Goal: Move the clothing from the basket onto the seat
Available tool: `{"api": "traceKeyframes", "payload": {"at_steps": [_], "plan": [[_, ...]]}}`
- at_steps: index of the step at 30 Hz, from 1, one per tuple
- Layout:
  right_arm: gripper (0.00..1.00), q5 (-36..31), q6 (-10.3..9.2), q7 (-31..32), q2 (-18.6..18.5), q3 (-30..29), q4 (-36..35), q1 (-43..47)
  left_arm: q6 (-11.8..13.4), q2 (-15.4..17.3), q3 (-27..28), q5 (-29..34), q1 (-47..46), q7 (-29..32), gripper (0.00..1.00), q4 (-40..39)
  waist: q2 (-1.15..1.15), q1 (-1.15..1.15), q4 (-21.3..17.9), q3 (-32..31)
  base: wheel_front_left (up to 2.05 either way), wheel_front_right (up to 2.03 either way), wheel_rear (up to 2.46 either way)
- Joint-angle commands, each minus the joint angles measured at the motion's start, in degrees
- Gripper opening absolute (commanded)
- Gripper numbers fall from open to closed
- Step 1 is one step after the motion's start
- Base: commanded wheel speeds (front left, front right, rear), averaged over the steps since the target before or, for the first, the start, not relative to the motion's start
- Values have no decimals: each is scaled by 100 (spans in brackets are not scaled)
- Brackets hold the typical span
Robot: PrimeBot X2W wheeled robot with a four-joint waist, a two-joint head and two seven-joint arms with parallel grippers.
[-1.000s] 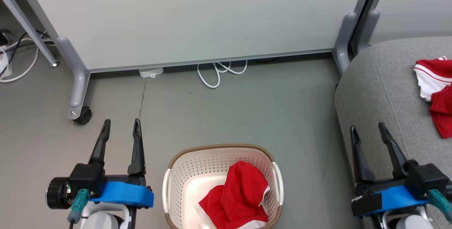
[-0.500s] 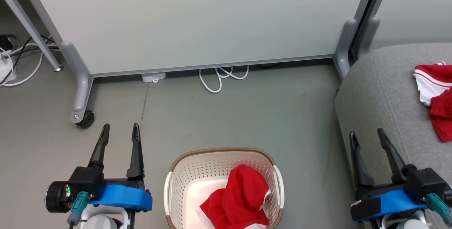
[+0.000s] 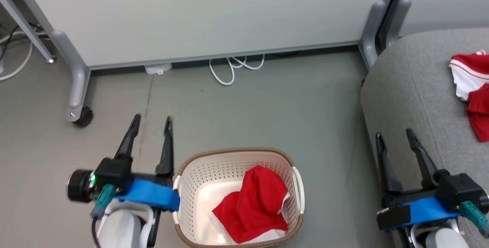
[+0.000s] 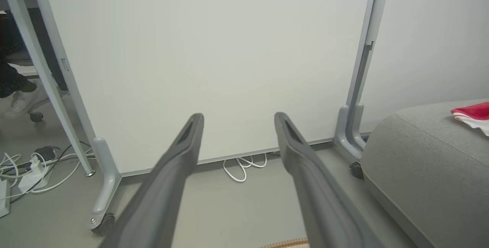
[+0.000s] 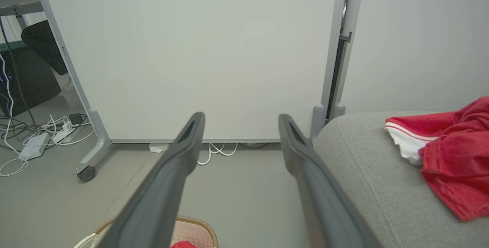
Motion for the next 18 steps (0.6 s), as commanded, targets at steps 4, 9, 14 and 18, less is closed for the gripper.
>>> {"api": "traceKeyframes", "payload": {"at_steps": [4,9,14,18], "plan": [[100,-12,1,-3,12,-22,-66,-184,-44,78,-318,44,-488,-15,100,360,0,0,-105,364,0,0,0],[100,-10,1,-3,10,22,-147,-431,-38,240,-960,-174,-1068,-14,100,1015,0,0,-297,873,0,0,0],[100,-7,1,-3,9,23,-275,-749,-38,425,-1544,-447,-1701,-14,100,1710,0,0,-524,1457,0,0,0],[100,-22,1,-3,10,1,-354,-993,-39,530,-1965,-602,-2162,-15,100,2211,0,0,-699,1914,0,0,0]]}}
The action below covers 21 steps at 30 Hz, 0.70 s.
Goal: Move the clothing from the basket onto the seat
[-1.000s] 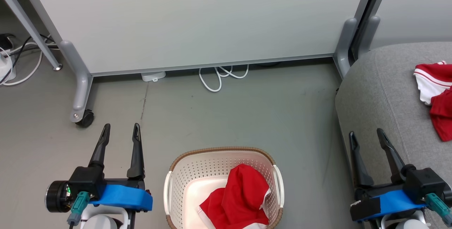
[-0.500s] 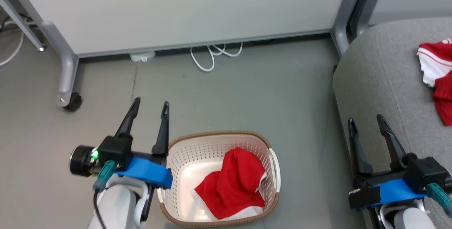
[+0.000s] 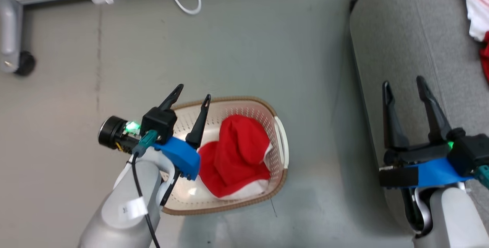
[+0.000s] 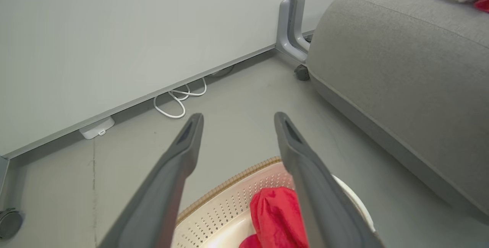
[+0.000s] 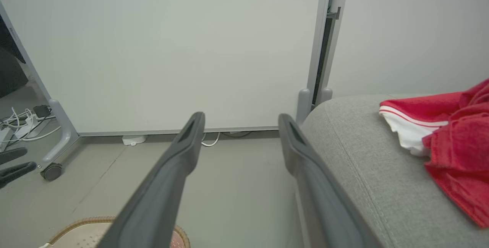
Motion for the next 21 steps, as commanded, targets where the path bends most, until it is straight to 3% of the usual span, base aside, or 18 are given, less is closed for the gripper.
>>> {"api": "traceKeyframes", "payload": {"at_steps": [1,21], "plan": [[100,-32,1,-3,7,-2,-36,-125,-5,49,-80,-45,-203,-16,100,80,0,-1,-248,456,0,0,0],[100,-60,1,-4,8,119,-461,-979,-5,179,-2252,-1126,-2095,110,100,2413,0,-1,-727,2412,0,0,0]]}}
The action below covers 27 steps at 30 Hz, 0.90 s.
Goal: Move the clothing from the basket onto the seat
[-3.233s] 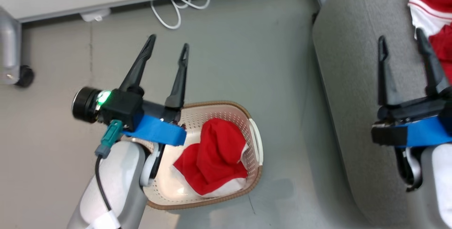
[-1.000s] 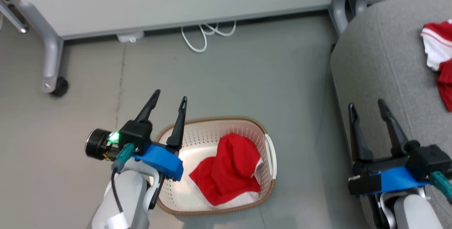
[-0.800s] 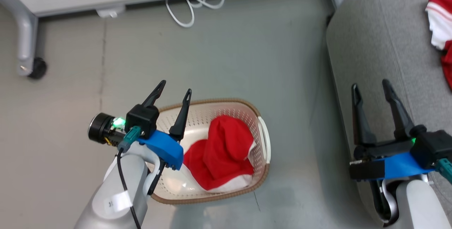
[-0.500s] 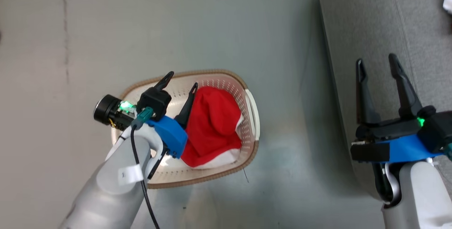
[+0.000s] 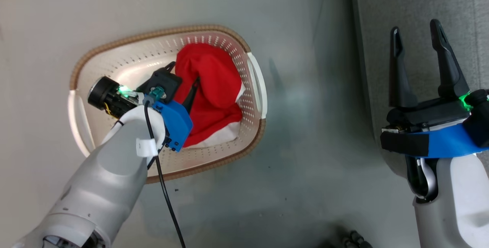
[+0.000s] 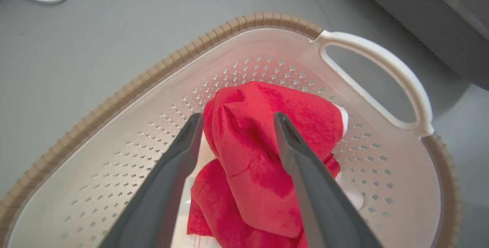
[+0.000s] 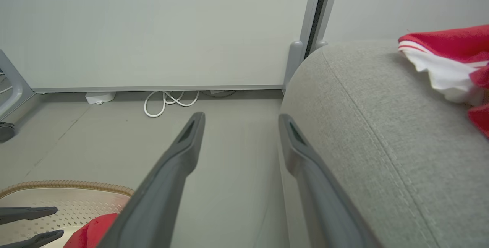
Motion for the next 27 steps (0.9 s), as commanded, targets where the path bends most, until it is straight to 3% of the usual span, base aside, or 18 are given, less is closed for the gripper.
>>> {"api": "traceKeyframes", "payload": {"at_steps": [1,13,22,23,24,25,27], "plan": [[100,-41,1,-3,8,11,-50,-118,-4,64,-98,-76,-136,59,100,83,0,-1,-103,309,0,0,0],[100,-67,1,-3,-14,0,-286,-304,-4,159,-898,-722,-770,429,100,474,0,-1,-131,1162,0,0,0],[100,-89,1,-3,-20,-8,-393,-375,-5,146,-1318,-1010,-1059,494,100,603,0,-1,-159,1455,0,0,0],[100,-94,1,-3,-22,-7,-393,-378,-5,110,-1421,-1079,-1059,551,96,629,0,-1,-160,1477,0,0,0],[100,-97,1,-3,-27,-9,-394,-381,-5,118,-1464,-1106,-1091,534,32,643,0,-1,-156,1485,0,0,0],[100,-98,1,-3,-31,-10,-392,-386,-5,122,-1531,-1104,-1120,500,0,649,0,-1,-152,1493,0,0,0],[100,-96,1,-3,-42,-16,-385,-390,-5,108,-1600,-1190,-1112,442,0,640,0,-1,-137,1496,0,0,0]]}}
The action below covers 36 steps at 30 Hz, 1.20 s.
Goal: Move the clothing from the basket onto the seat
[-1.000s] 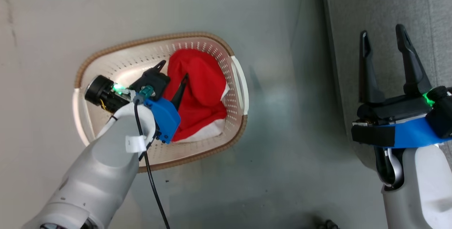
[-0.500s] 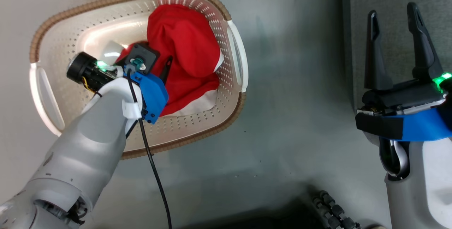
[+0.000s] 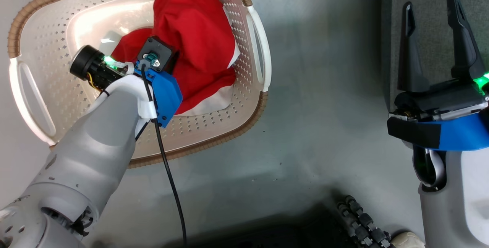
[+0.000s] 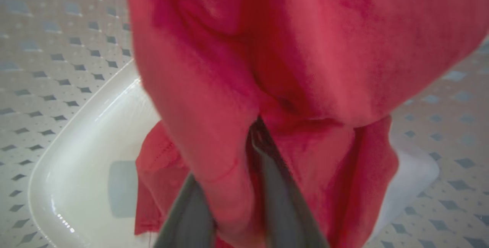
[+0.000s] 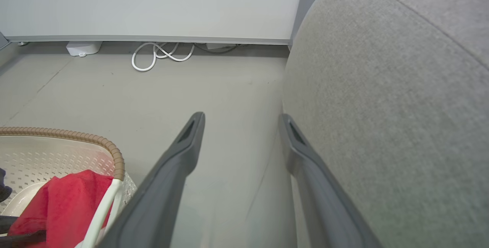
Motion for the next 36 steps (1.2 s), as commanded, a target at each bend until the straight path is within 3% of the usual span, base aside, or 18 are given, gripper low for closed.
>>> {"api": "traceKeyframes", "payload": {"at_steps": [1,15,27,36], "plan": [[100,-19,1,-3,-34,-15,-6,-90,-5,-3,-55,-60,-106,-64,0,0,0,-1,19,-7,0,0,0],[100,-49,1,-3,-155,-29,80,-87,-5,-195,-133,-450,-196,-592,0,-284,0,-1,412,-491,0,0,0],[100,-14,1,-3,-273,-14,287,132,196,-29,1004,300,358,-599,0,-1817,0,-1,890,-1593,0,0,0],[100,44,1,-3,-201,31,535,459,201,50,1916,942,998,-600,0,-2631,0,-1,991,-2673,0,0,0]]}}
